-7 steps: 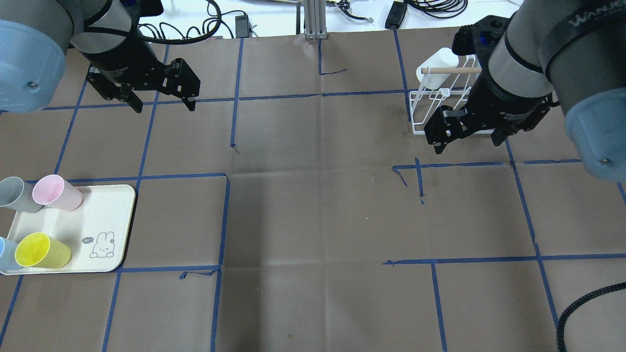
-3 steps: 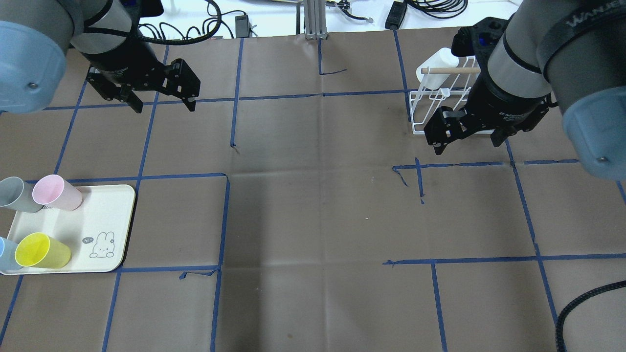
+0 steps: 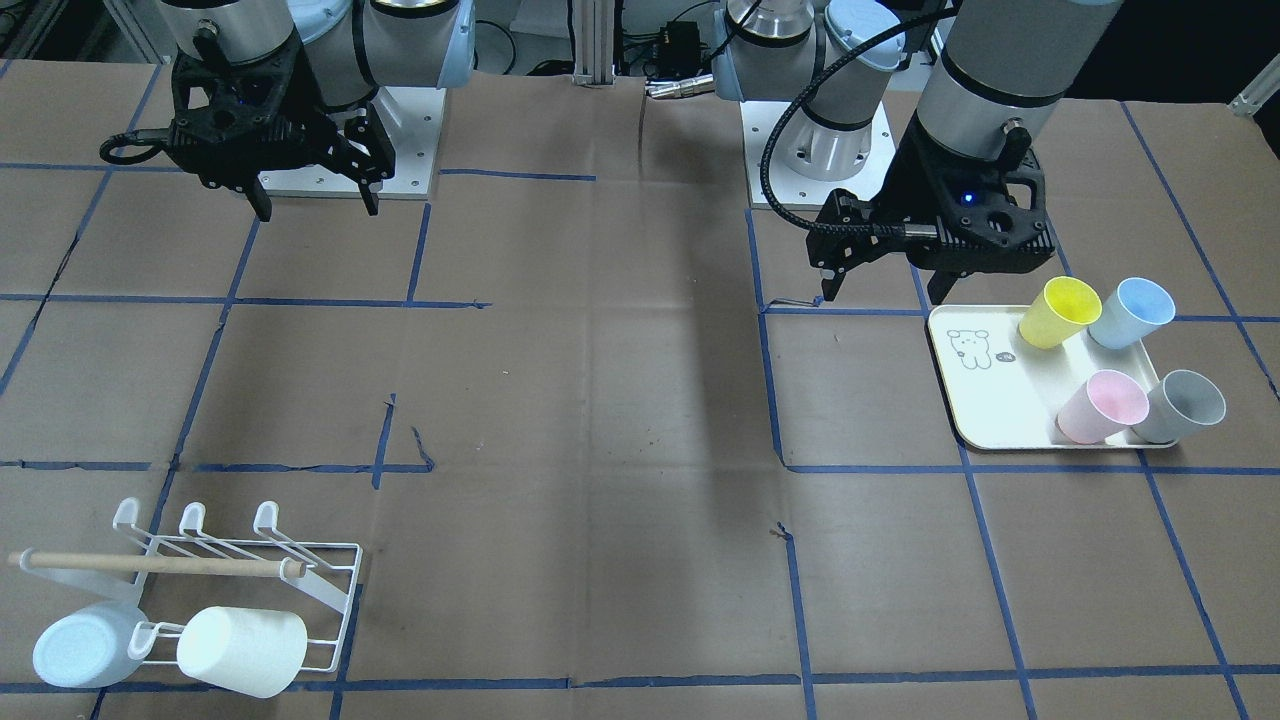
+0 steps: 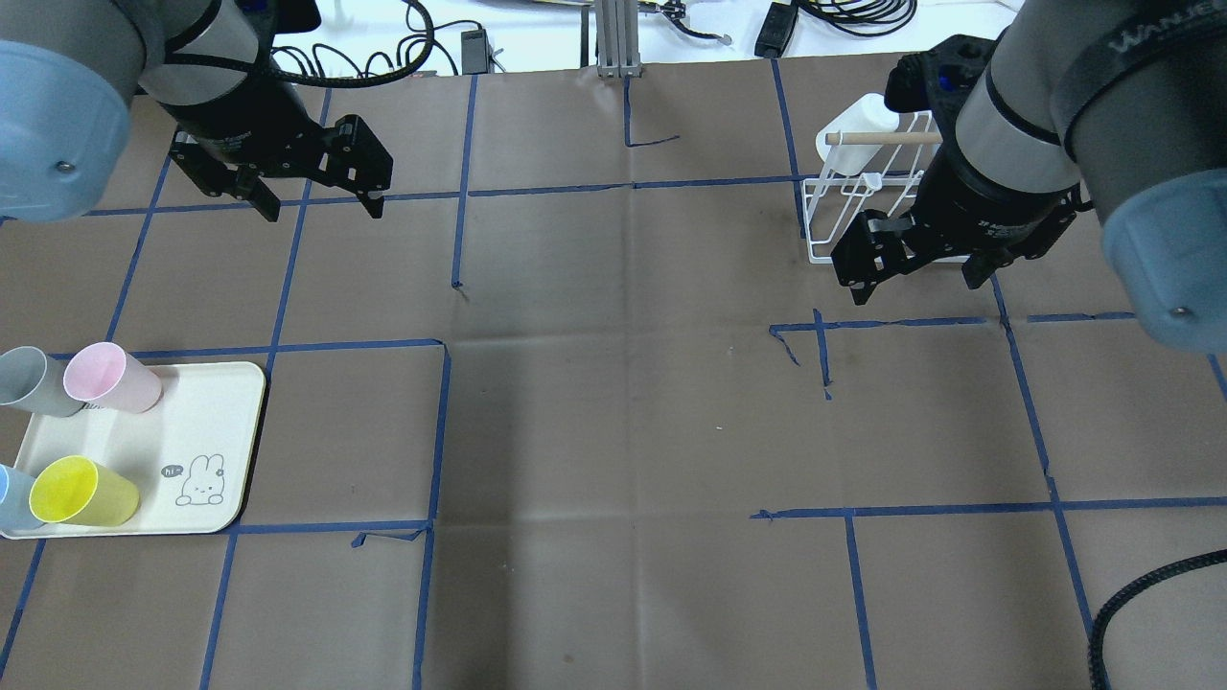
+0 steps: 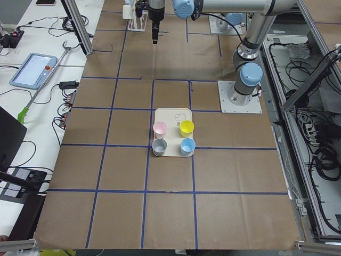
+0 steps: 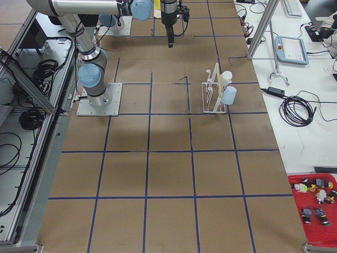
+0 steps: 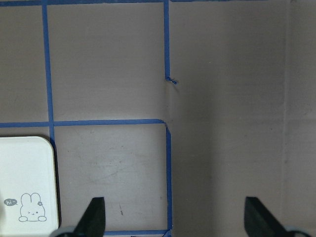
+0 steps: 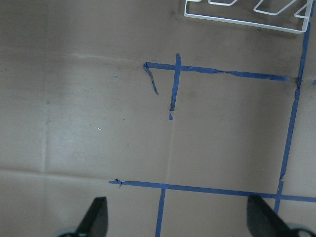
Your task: Transfer IKEA cup to right arm and place on rack
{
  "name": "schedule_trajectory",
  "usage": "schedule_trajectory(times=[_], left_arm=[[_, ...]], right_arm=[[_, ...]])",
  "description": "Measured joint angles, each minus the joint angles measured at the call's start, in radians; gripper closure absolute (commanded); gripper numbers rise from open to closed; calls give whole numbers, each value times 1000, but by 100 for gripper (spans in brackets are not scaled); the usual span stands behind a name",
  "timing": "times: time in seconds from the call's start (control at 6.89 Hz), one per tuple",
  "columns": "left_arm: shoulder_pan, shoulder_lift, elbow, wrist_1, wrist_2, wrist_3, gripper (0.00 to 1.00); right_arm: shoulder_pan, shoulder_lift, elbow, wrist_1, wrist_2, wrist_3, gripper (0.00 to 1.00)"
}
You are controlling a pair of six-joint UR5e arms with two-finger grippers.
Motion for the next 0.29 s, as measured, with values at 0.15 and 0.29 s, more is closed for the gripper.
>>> schedule_trajectory(times=[0.15, 0.29], left_arm=[[0, 0, 0, 0, 0, 0, 0], [0, 0, -1, 0, 0, 1, 0]], right_arm=[[0, 0, 1, 4, -1, 0, 0], [0, 0, 1, 6, -1, 1, 0]])
